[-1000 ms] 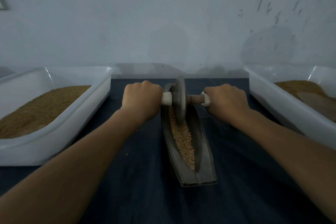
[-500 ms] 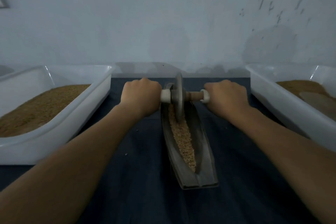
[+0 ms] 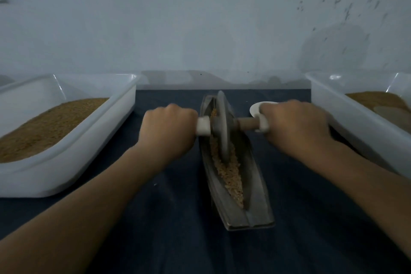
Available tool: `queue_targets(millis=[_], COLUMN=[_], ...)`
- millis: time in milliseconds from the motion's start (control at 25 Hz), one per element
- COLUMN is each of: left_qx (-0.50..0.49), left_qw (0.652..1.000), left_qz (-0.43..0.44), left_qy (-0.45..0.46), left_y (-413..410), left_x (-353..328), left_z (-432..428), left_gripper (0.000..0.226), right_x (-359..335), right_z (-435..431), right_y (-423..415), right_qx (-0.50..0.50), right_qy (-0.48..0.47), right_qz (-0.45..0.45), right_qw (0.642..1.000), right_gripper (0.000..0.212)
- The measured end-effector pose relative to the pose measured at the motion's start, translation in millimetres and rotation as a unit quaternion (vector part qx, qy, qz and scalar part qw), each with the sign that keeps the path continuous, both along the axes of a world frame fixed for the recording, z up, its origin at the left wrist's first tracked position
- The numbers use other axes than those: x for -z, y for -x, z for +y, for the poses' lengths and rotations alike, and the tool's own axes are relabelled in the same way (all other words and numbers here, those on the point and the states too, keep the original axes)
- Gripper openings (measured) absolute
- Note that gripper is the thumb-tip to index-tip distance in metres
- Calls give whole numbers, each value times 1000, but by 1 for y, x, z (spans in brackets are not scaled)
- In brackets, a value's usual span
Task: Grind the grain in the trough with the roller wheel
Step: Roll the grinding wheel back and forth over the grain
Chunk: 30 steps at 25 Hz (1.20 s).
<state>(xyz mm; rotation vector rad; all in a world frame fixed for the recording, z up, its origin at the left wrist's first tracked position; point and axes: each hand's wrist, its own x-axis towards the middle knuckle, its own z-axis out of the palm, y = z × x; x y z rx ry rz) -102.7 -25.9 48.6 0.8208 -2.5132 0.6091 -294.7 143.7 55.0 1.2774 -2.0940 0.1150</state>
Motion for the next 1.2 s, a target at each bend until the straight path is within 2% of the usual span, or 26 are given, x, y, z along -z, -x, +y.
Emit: queue_targets(millis=[40,120,240,320,360,440,480,560,600,640,720,800,880,960,1040,1120,1200], left_qx=[-21,-37,-1,75,106,111,81,13,-6,-21,-33,-8,50,99,89,24,-15], left_qw=[999,995,998,997,993,992,996,1000,1000,999,996,998,999,992,995,999,996], left_qz=[-1,-14,-4,19,27,39,23,-7,-6,-12,-25,-15,5,24,3,-28,-31], left_qy=[-28,-89,-55,24,43,37,28,6,-10,-41,-84,-61,15,70,53,-4,-79], left_y=[14,29,5,-24,-35,-32,-26,0,14,25,32,15,-14,-27,-19,6,27], left_x=[-7,-15,-7,4,3,1,0,-2,-10,-18,-21,-10,7,3,-1,-4,-19], left_z=[-8,-20,-8,13,22,21,20,4,-6,-13,-19,-12,4,13,12,-1,-15], left_gripper=[8,9,9,40,55,63,59,32,15,8,10,11,37,59,45,12,11], right_x=[-8,-19,-16,-4,2,6,7,1,-4,-12,-21,-17,1,11,12,4,-11], right_z=[-18,-40,-9,29,44,52,43,5,-15,-31,-45,-24,10,35,31,-1,-34], right_y=[2,9,1,-12,-16,-15,-14,-5,-1,3,12,8,-2,-10,-7,0,7], right_qx=[22,41,5,-49,-73,-74,-51,17,34,39,41,19,-26,-67,-44,12,36], right_qy=[-24,-68,-77,-28,-11,-5,-4,-17,-35,-53,-89,-85,-38,-1,7,-18,-64], right_qz=[-33,-77,-48,-12,-24,-50,-52,-42,-71,-94,-107,-66,-2,-12,-24,-35,-84], right_qw=[999,994,996,998,997,996,997,999,996,993,990,994,999,998,999,999,994], right_gripper=[16,16,11,17,19,19,18,11,7,8,7,14,21,20,18,12,12])
